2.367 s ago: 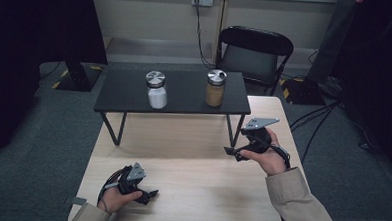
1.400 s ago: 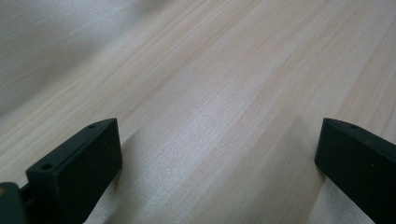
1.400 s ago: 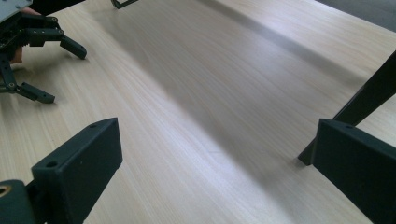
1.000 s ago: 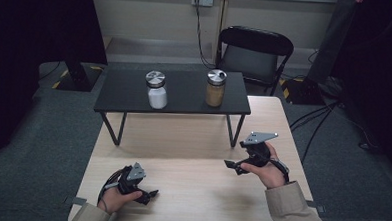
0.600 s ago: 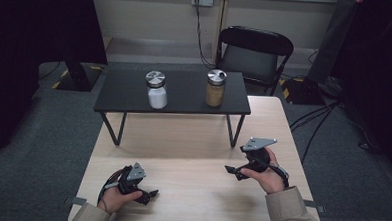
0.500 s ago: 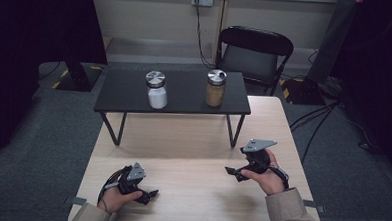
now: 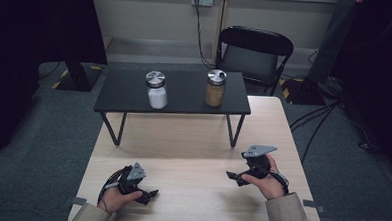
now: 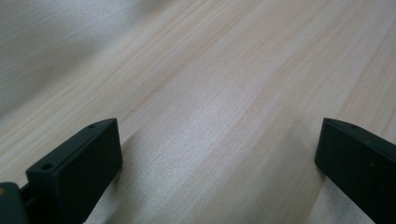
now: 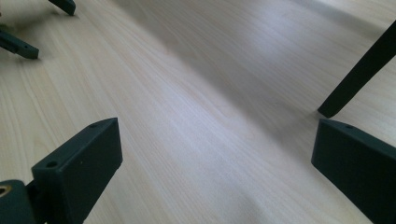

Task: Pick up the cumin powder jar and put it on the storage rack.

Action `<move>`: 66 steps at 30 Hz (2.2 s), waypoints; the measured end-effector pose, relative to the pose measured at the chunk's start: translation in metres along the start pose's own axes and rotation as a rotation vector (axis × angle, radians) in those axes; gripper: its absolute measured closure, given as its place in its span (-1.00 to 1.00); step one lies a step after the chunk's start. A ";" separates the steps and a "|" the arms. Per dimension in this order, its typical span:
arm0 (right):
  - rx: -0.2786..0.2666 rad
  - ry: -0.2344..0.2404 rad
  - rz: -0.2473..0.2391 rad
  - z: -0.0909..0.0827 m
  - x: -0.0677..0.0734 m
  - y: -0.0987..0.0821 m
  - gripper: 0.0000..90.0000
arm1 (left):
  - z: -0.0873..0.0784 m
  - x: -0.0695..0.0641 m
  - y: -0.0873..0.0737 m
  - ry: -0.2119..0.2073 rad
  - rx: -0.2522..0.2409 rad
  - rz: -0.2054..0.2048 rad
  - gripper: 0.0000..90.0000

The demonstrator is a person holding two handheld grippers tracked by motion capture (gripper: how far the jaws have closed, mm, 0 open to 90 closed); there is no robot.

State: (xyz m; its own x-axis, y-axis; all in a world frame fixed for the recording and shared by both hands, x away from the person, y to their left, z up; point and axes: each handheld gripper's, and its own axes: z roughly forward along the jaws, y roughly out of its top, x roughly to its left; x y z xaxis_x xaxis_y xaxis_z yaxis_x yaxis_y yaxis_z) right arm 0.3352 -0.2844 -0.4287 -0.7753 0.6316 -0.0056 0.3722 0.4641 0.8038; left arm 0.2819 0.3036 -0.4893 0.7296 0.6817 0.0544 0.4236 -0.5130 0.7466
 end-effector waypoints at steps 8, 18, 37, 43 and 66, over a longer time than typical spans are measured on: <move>0.020 0.003 0.012 0.010 0.000 -0.018 -0.98 | 0.000 0.000 0.000 0.001 0.000 -0.001 -1.00; 0.038 0.000 0.037 0.018 -0.001 -0.033 -0.98 | 0.000 0.000 0.000 0.002 0.000 -0.001 -1.00; 0.067 -0.016 0.047 0.027 -0.002 -0.044 -0.98 | 0.000 0.000 0.000 0.002 0.000 -0.001 -1.00; 0.079 -0.018 0.041 0.029 -0.002 -0.047 -0.98 | 0.000 0.000 0.000 0.002 0.000 -0.001 -1.00; 0.068 -0.055 0.008 0.033 0.006 -0.056 -1.00 | 0.000 -0.001 0.000 0.003 0.000 -0.002 -1.00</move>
State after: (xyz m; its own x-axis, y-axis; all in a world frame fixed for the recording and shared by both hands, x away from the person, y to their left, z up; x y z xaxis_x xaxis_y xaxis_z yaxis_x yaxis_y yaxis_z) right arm 0.3261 -0.2864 -0.4933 -0.7438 0.6675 -0.0332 0.4134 0.4985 0.7619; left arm 0.2814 0.3030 -0.4894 0.7271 0.6844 0.0546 0.4252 -0.5112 0.7469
